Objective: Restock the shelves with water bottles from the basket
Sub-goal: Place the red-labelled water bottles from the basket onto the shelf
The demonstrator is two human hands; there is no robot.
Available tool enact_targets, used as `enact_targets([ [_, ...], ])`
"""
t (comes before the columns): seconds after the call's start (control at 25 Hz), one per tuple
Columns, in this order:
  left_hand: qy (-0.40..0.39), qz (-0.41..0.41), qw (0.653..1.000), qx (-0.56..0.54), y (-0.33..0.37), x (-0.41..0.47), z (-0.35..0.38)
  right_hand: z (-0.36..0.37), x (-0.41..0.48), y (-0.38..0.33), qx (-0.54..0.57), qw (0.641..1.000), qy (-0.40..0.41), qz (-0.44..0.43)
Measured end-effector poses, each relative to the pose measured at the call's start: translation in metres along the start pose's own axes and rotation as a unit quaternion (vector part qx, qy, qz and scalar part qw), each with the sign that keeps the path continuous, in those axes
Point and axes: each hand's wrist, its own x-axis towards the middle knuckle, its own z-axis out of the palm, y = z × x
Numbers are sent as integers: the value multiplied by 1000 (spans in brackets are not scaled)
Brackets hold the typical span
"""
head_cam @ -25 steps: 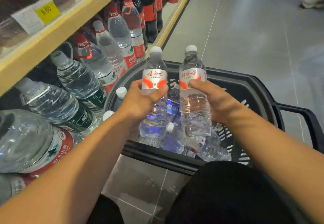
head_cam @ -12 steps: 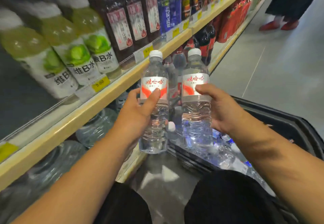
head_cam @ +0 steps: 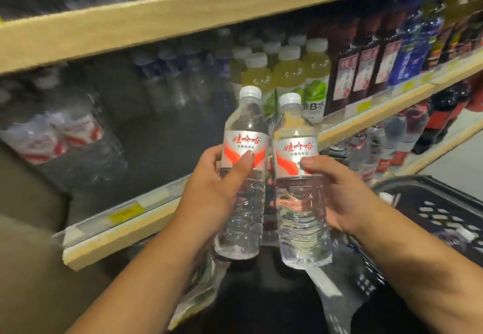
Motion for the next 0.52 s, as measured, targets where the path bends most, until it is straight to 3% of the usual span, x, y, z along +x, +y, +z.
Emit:
enact_targets([
  [0.32,139,-4,990,-4,-16,-23,-101,76,60,37,-48,996,-48,57],
  [0.52,218,-16,975,-49,-30,-39,-135,113,91,49,-130,990,-14,54],
])
